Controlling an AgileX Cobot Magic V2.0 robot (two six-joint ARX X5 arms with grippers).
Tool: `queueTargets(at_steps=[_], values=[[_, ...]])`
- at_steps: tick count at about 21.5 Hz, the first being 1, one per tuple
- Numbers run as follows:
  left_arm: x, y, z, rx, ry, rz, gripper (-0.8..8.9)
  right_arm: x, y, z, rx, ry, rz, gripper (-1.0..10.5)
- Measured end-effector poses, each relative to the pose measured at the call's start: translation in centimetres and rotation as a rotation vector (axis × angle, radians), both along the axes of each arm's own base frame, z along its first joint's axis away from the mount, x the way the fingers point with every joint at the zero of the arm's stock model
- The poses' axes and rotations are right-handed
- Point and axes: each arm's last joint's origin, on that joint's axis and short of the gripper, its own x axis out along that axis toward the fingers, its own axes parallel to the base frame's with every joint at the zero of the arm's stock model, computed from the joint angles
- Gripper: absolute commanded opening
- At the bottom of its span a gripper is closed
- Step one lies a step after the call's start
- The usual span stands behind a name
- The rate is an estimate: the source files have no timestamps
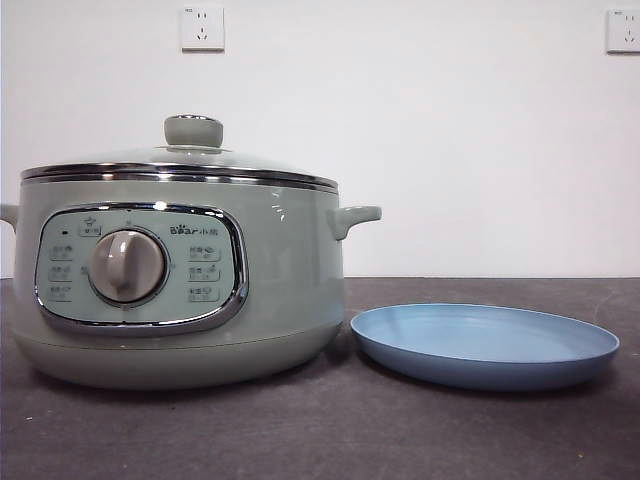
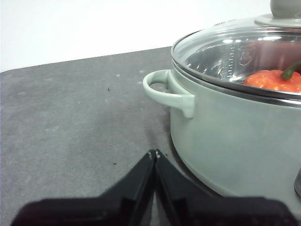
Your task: Take the pumpkin out from the steamer,put the pumpkin in the blue plate,close the lid
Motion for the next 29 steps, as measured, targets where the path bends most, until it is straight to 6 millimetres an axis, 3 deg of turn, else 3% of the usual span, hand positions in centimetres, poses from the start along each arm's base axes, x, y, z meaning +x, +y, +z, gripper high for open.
queueTargets(at_steps=[7,15,24,29], values=[[0.0,-0.2,0.0,-0.066,0.004,-0.058,-0.03,0.0,0.0,0.0,0.176,0.039,-0.029,0.0],[-0.1,-0.6,0.3,-0.472,0.090,-0.161,-0.03,0.0,0.0,0.0,0.468,0.106,-0.084,0.0],[-0.2,-0.6,0.4,-0.615,0.128,-0.137,-0.08,-0.1,0.0,0.2,0.517,0.129,-0.095,-0.1],[-0.5,-0.5,3.1,-0.643,0.102,-0.096,-0.08,-0.3,0.0,2.6,0.529,0.089,-0.085,-0.1]])
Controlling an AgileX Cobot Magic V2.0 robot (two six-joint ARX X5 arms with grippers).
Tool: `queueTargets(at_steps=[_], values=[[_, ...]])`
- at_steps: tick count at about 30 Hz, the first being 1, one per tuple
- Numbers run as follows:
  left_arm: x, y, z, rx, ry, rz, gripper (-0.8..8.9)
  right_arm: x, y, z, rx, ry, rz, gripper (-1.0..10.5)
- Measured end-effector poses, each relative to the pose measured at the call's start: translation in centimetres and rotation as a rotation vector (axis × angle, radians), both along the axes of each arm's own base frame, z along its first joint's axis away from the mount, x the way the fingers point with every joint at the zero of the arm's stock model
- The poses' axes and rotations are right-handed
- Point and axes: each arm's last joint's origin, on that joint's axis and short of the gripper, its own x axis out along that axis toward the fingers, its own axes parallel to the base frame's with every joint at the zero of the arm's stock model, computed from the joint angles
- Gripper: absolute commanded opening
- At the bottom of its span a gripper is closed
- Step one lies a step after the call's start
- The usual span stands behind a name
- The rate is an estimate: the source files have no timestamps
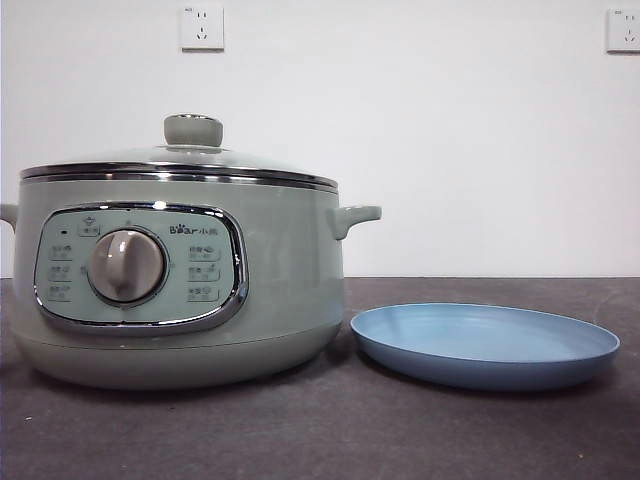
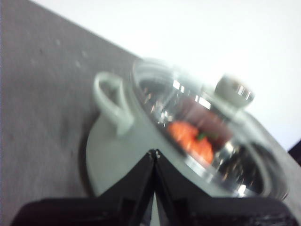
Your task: Take the pumpkin out from the steamer,put the pumpkin in the blue plate,close the lid
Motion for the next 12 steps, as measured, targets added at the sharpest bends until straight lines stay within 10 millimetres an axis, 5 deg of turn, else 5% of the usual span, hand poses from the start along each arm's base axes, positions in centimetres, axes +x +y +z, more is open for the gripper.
queueTargets(at_steps=[12], values=[[1.9,0.0,8.2,0.102,-0.002,-0.028,-0.08,0.7,0.1,8.2,-0.025,-0.062,0.004,-0.1]])
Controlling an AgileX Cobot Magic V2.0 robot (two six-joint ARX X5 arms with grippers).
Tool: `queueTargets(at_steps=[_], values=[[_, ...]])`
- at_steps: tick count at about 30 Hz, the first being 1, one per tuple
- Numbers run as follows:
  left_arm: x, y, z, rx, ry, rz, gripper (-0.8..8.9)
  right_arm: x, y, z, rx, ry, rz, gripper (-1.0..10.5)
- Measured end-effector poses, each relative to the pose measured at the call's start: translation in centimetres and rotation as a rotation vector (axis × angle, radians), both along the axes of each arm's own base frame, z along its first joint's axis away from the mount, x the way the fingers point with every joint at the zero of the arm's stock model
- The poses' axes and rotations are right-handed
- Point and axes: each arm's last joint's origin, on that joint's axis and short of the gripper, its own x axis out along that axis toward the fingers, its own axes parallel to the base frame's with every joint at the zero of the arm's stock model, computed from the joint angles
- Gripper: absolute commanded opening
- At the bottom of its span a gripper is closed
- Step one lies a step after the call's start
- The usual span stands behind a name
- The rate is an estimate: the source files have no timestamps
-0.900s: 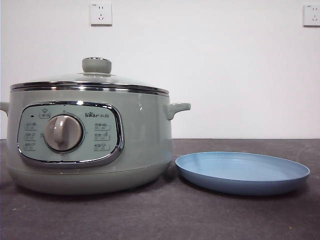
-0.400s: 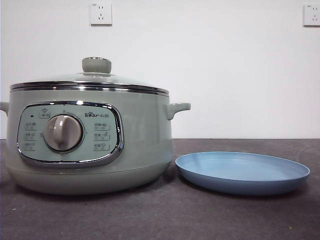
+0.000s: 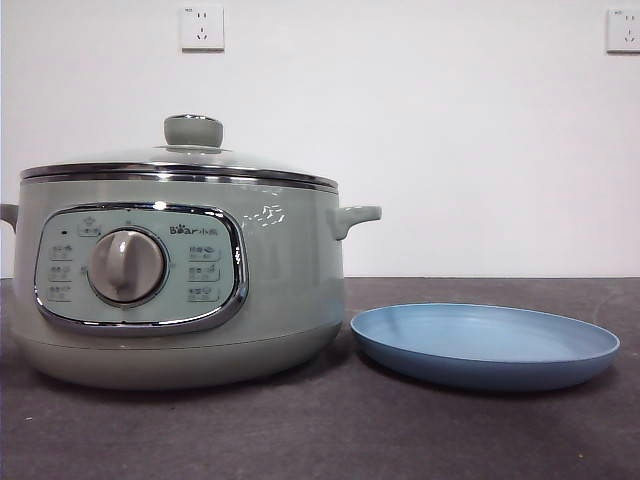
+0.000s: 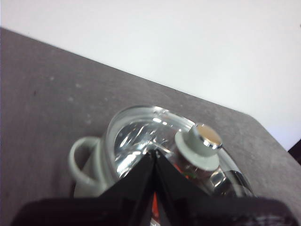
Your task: Take the pumpkin out from the steamer,put the pumpkin in the blue plate,close the lid
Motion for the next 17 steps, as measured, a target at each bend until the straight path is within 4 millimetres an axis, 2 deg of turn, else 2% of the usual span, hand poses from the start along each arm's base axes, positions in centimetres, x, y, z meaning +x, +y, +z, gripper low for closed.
queueTargets(at_steps=[5,11,17], values=[[1.4,-0.1,3.2,0.087,0.004,-0.056,-0.08,1.0,0.1,3.4,-0.073,0.018,0.008,-0.1],[3.2,-0.2,6.1,0.190,0.040,-0.125,-0.08,2.5,0.3,6.8,-0.205,0.110,0.040,0.0],[5.1,-0.4,7.4,0.213,0.137,-0.228,-0.04,4.5,0.8,9.1,-0.320,0.182,0.178,0.0]])
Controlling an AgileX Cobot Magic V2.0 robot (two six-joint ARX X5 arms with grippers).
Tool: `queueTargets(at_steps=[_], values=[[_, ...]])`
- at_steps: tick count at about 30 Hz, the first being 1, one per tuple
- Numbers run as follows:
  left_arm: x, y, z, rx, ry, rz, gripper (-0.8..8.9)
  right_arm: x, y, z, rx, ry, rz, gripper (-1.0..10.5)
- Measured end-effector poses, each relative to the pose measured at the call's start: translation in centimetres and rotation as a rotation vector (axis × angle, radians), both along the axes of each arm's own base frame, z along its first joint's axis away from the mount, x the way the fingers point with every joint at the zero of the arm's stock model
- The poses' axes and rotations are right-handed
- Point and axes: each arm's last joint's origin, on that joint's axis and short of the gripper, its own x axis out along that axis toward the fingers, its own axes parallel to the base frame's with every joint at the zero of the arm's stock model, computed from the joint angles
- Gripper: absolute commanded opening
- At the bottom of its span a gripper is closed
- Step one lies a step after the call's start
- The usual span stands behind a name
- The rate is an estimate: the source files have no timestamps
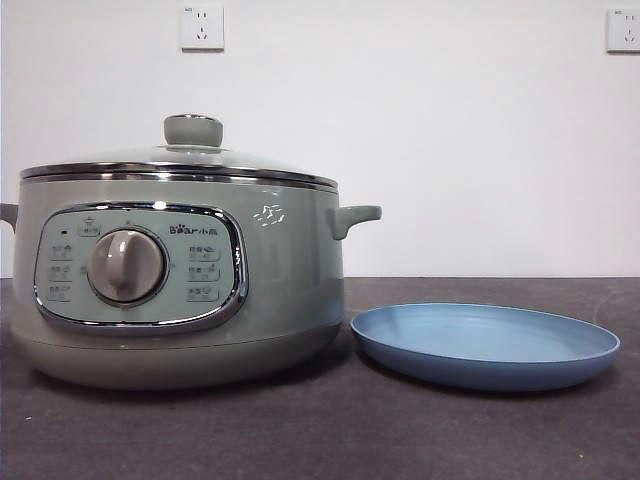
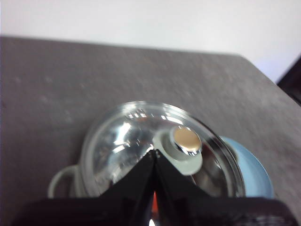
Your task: Take the pumpkin out from the steamer,put the pumpkin in the blue plate,close the lid
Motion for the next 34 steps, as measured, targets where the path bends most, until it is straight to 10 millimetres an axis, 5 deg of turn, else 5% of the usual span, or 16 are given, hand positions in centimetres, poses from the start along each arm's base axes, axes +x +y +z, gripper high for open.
queueTargets(at_steps=[5,7,10,21,34], values=[[0.3,0.0,0.3,0.009,0.018,-0.012,0.11,1.3,0.3,0.4,-0.023,0.029,0.060,2.3],[0.2,0.0,0.2,0.009,0.031,-0.012,1.48,1.5,0.3,0.3,-0.027,0.038,0.063,3.4],[0.2,0.0,0.1,0.010,0.035,-0.012,4.90,1.7,0.3,0.2,-0.030,0.045,0.062,4.8],[0.8,-0.4,0.6,0.003,-0.001,-0.025,4.56,1.7,0.3,0.2,-0.029,0.042,0.060,5.0],[5.7,-4.9,2.5,0.062,0.050,-0.199,4.58,1.7,0.3,0.2,-0.029,0.043,0.060,5.0]])
